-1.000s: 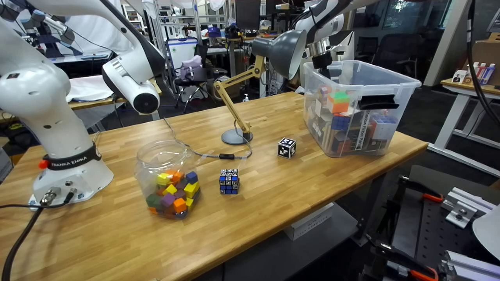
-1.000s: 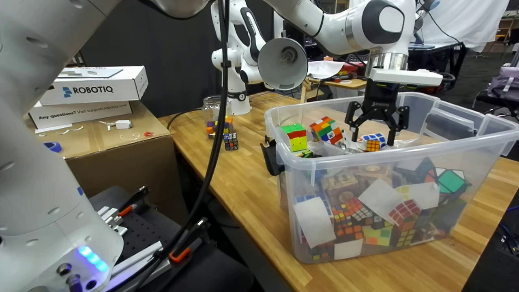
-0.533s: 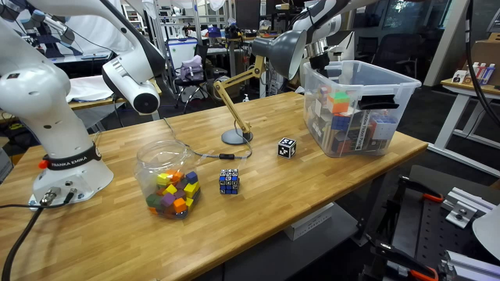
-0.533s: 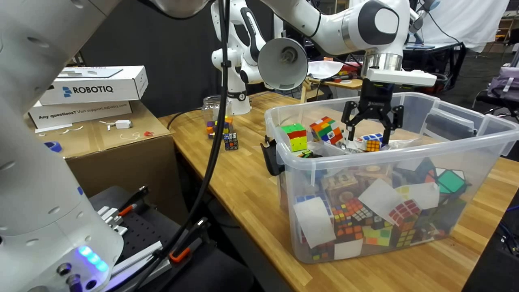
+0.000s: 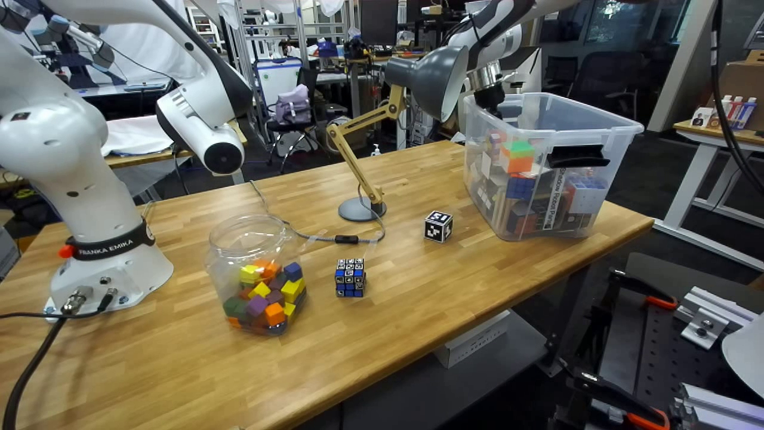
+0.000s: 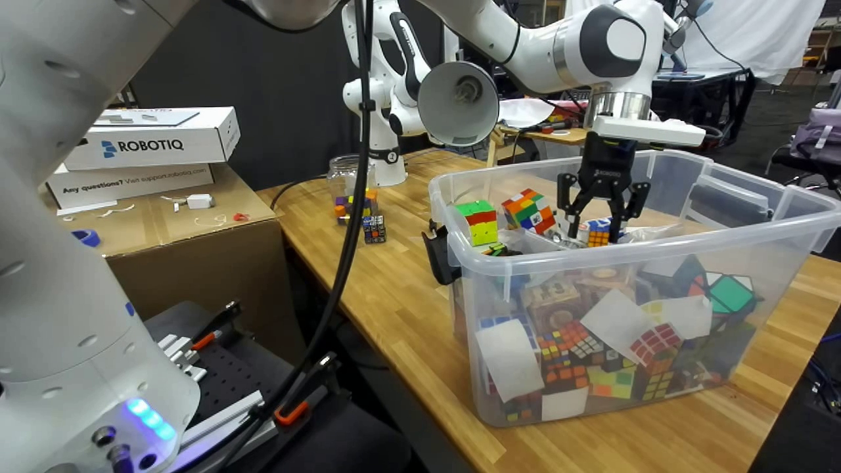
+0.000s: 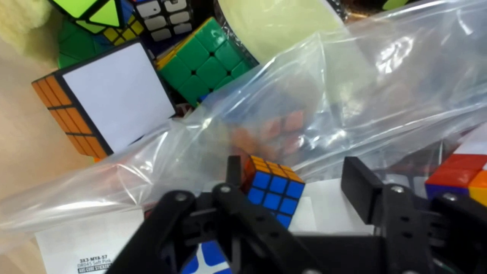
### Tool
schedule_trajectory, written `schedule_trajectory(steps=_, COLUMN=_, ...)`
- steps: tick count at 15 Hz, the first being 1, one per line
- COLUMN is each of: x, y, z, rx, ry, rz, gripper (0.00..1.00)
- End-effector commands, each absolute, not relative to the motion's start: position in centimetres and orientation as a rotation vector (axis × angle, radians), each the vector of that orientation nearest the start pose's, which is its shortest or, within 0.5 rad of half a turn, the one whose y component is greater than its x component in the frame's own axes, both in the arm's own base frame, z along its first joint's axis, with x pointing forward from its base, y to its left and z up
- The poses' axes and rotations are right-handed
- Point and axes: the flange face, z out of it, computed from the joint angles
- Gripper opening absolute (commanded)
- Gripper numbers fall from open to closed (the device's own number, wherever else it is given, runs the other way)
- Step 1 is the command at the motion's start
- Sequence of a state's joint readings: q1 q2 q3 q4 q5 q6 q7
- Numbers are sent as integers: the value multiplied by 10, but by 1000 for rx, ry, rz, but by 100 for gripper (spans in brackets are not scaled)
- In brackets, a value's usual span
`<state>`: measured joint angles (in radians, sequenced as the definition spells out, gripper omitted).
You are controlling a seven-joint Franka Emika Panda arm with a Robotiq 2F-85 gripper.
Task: Pick one Rubik's Cube from the box and put it on the table
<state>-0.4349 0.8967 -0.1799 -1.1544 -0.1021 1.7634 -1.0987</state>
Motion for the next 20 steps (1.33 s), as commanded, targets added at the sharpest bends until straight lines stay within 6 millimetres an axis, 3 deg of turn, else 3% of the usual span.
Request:
schedule_trajectory(steps=1, x=609, y=-398, z=245, rx=-2890, ry=-865, rz=557, gripper=38)
schedule_trajectory(steps=5, x=607, y=-400, z=248, rx=-2895, ry=-860, rz=552, gripper=10)
schedule_trajectory(steps=6, x=607, y=-400, z=249, rx=-2898, ry=-858, rz=549, gripper=8)
schedule_trajectory(steps=12, x=598, y=-414, z=279, rx=-2948, ry=-817, rz=492, gripper=8)
schedule_trajectory(steps=20, x=574, y=-430, z=363, rx=-3076, ry=-746, rz=355, gripper=8)
